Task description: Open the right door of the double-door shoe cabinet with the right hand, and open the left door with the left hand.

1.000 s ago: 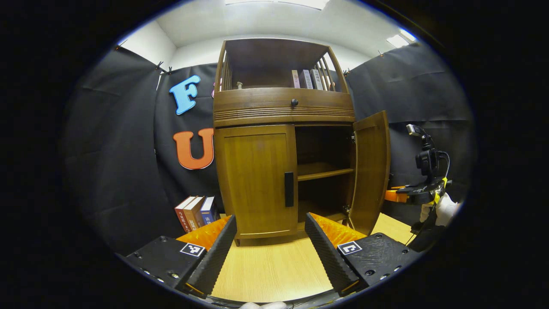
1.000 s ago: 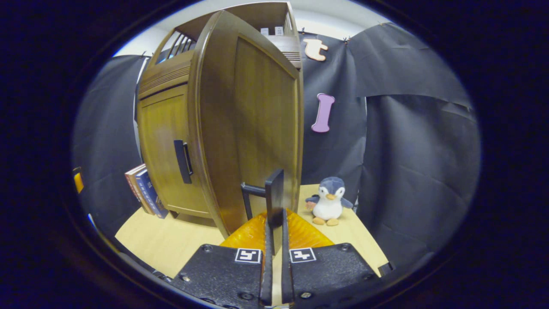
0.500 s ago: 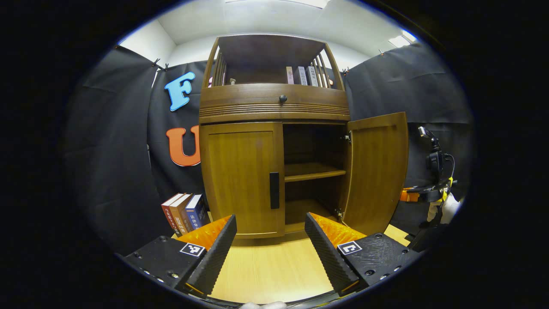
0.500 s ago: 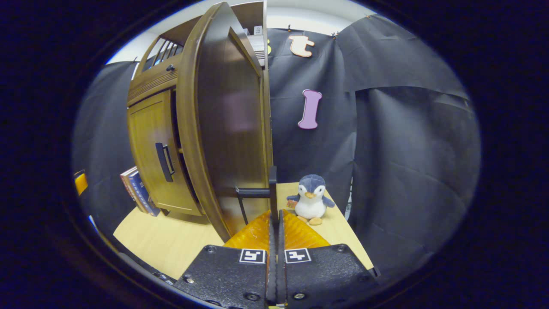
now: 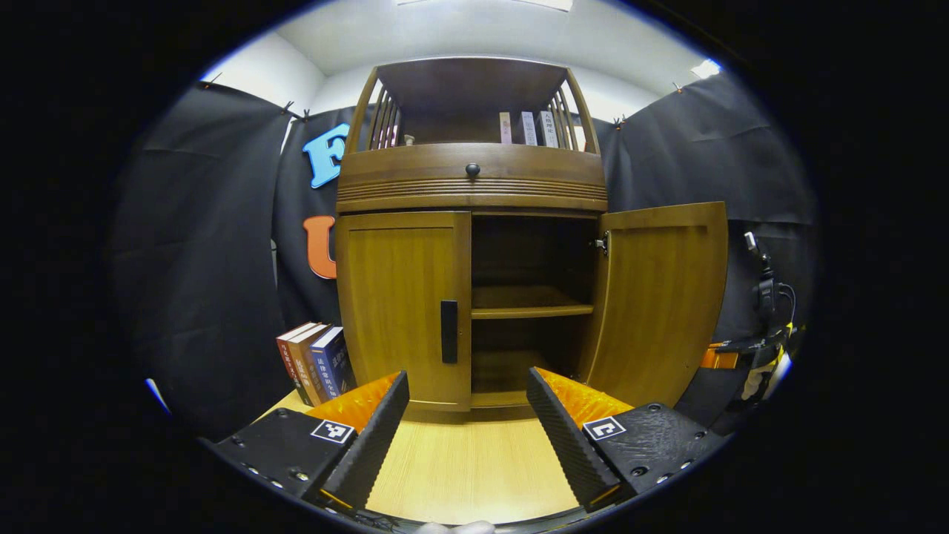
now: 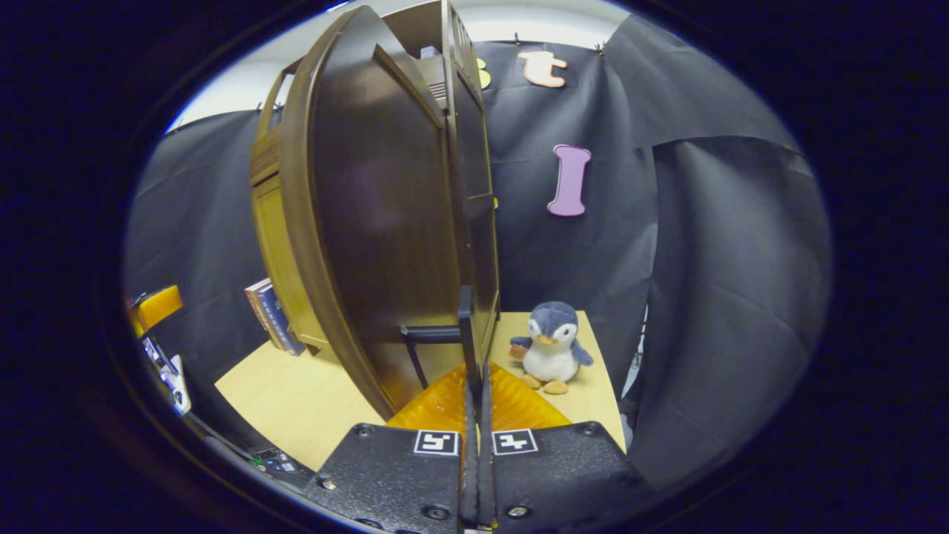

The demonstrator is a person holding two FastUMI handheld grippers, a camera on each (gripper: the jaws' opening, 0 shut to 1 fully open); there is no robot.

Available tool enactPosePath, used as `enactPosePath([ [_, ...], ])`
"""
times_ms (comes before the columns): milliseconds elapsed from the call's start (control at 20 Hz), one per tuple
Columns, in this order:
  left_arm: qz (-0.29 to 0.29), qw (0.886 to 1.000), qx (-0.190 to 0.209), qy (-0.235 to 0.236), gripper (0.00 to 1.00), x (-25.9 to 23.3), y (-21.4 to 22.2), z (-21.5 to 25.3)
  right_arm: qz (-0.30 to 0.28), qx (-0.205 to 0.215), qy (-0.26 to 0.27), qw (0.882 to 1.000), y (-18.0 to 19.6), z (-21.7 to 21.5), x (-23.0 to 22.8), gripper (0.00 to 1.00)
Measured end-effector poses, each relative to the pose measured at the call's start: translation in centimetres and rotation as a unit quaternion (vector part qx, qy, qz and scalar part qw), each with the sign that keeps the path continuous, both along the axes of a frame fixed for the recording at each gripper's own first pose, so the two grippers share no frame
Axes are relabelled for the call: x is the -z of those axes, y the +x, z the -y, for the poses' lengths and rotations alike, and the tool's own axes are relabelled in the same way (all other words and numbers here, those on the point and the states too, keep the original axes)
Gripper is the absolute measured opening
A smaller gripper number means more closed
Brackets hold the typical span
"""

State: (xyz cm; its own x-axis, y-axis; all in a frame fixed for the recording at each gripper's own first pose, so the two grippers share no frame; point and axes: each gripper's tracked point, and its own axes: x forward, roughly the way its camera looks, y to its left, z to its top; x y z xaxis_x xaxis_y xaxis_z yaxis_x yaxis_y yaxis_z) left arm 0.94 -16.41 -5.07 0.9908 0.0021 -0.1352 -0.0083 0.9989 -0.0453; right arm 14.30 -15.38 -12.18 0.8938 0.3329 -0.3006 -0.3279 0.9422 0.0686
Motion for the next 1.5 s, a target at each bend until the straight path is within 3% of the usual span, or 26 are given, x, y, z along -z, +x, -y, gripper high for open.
enactPosePath([
  [350,-0.008,0.999,-0.044,0.017,0.96,-0.5,-0.9,0.5,0.019,-0.033,-0.048,0.998,-0.5,0.7,-0.2,0.06],
  [450,-0.005,0.999,-0.045,0.020,0.96,-0.8,-0.8,0.4,0.024,-0.033,-0.053,0.998,-1.3,1.4,-0.3,0.10],
  [650,0.001,0.999,-0.042,0.025,0.96,-1.1,-0.1,-0.6,0.043,0.006,-0.040,0.998,-3.4,3.9,-3.0,0.48],
  [700,0.002,0.999,-0.041,0.024,0.96,-1.1,0.3,-1.0,0.050,0.026,-0.030,0.998,-3.7,4.2,-4.0,0.65],
  [750,0.002,0.999,-0.039,0.021,0.96,-1.1,0.6,-1.5,0.057,0.042,-0.024,0.997,-4.1,4.5,-5.0,0.75],
  [800,0.003,0.999,-0.035,0.017,0.96,-1.1,1.0,-1.9,0.068,0.054,-0.018,0.996,-4.6,4.4,-6.0,0.82],
  [1200,0.021,0.999,0.000,0.032,0.96,-2.4,3.4,-8.1,0.151,0.158,-0.025,0.975,-8.6,-0.6,-12.9,0.82],
  [1300,0.027,0.999,0.011,0.036,0.96,-2.3,3.8,-9.6,0.158,0.172,-0.027,0.972,-10.0,-2.4,-13.5,1.00],
  [1500,0.021,0.999,0.038,0.032,0.96,-0.7,4.8,-11.5,0.154,0.184,-0.016,0.971,-12.1,-7.5,-12.0,1.00],
])
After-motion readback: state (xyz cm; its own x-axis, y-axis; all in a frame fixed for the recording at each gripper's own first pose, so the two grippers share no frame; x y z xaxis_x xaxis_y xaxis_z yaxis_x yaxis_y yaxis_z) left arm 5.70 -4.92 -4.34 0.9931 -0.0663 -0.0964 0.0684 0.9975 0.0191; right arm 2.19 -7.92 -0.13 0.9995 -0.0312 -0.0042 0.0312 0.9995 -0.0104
